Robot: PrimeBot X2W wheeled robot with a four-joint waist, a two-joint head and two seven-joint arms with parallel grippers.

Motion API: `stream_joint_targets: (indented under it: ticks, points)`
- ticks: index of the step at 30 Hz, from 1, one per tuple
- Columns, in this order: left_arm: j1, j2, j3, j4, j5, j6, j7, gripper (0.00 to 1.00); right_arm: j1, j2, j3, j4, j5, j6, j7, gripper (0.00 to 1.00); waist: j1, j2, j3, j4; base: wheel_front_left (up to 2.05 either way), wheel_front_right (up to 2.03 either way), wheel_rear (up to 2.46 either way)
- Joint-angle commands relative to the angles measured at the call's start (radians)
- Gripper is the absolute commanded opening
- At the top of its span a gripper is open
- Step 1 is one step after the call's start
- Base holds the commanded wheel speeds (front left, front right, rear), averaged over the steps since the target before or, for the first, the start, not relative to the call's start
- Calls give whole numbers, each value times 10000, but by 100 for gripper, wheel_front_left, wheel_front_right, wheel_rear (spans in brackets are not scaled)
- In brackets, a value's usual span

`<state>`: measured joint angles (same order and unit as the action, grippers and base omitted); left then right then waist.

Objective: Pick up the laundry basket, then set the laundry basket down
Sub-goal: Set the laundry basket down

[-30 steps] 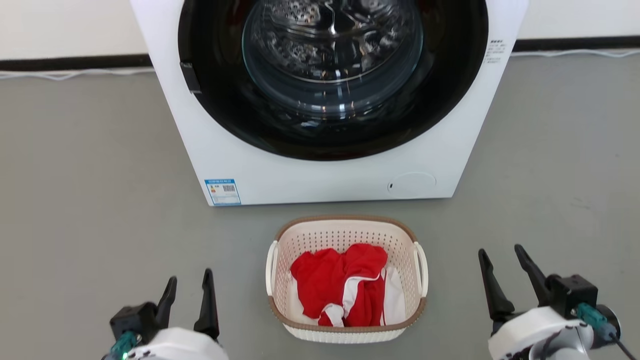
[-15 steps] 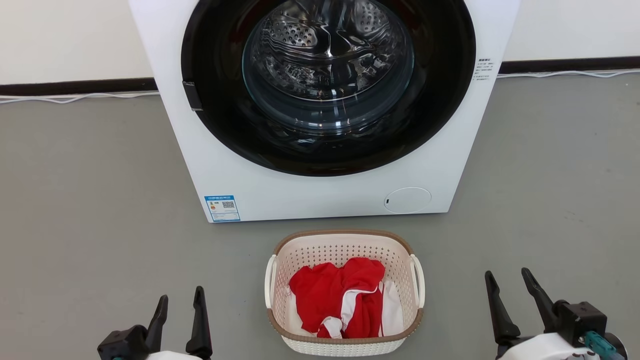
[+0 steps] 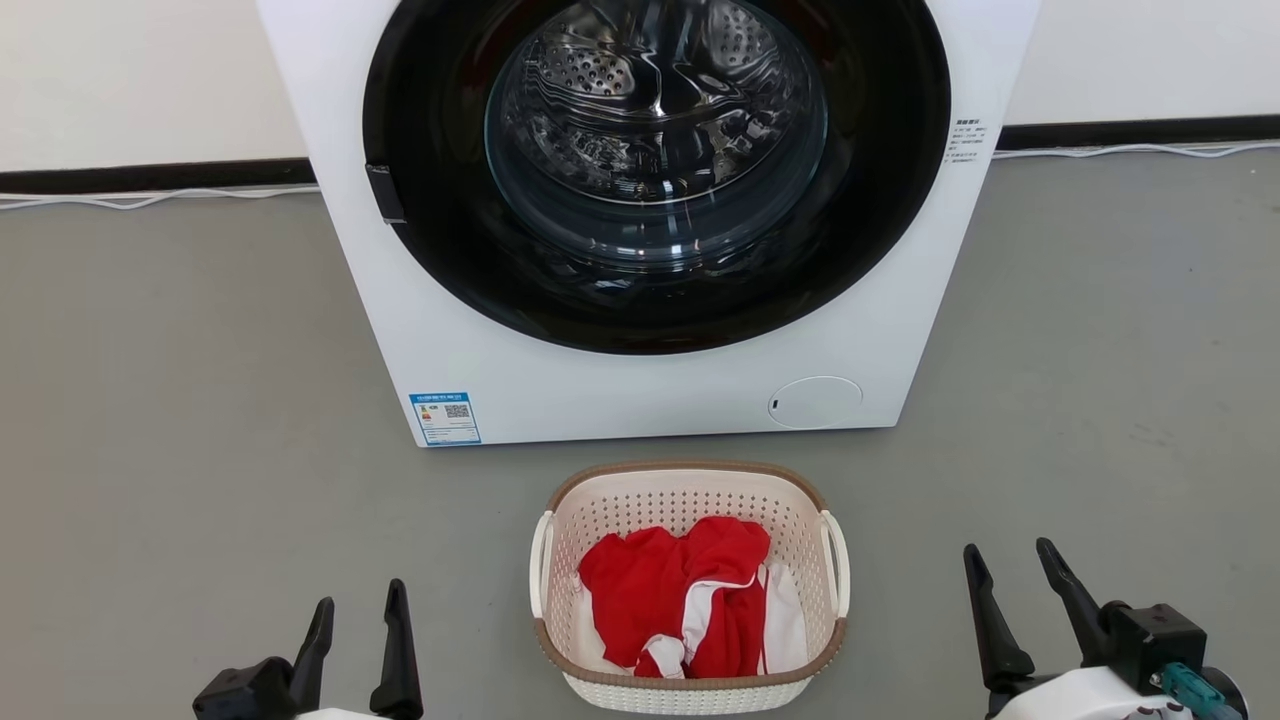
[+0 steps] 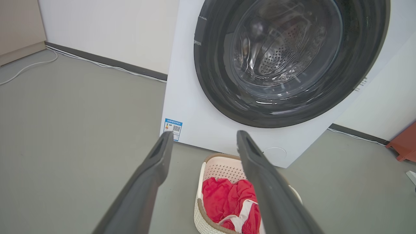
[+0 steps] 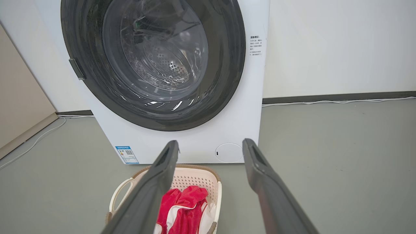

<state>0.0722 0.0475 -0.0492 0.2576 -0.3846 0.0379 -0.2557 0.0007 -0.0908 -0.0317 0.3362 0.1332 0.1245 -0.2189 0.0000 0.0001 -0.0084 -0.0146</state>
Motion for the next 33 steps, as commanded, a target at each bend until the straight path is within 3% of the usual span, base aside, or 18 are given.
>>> stream_joint_targets:
  ticks: [1,2,19,33]
  points:
    - [-205,30,273,-241,-37,17,-61,100,-105,-94,277,-287,-24,62,26,37,0,-1,2,10,0,0,0]
    - [-206,30,252,-237,-46,18,-61,100,-100,-109,367,-295,51,62,71,0,0,-1,-3,17,0,0,0]
    - [-333,28,-315,-443,-113,139,-61,100,-303,-357,592,-33,538,62,582,0,0,-1,540,367,0,0,0]
    - [-1506,28,-1350,-847,-57,317,-61,100,-1604,-499,1456,3316,662,62,1077,0,0,-1,2621,1451,0,0,0]
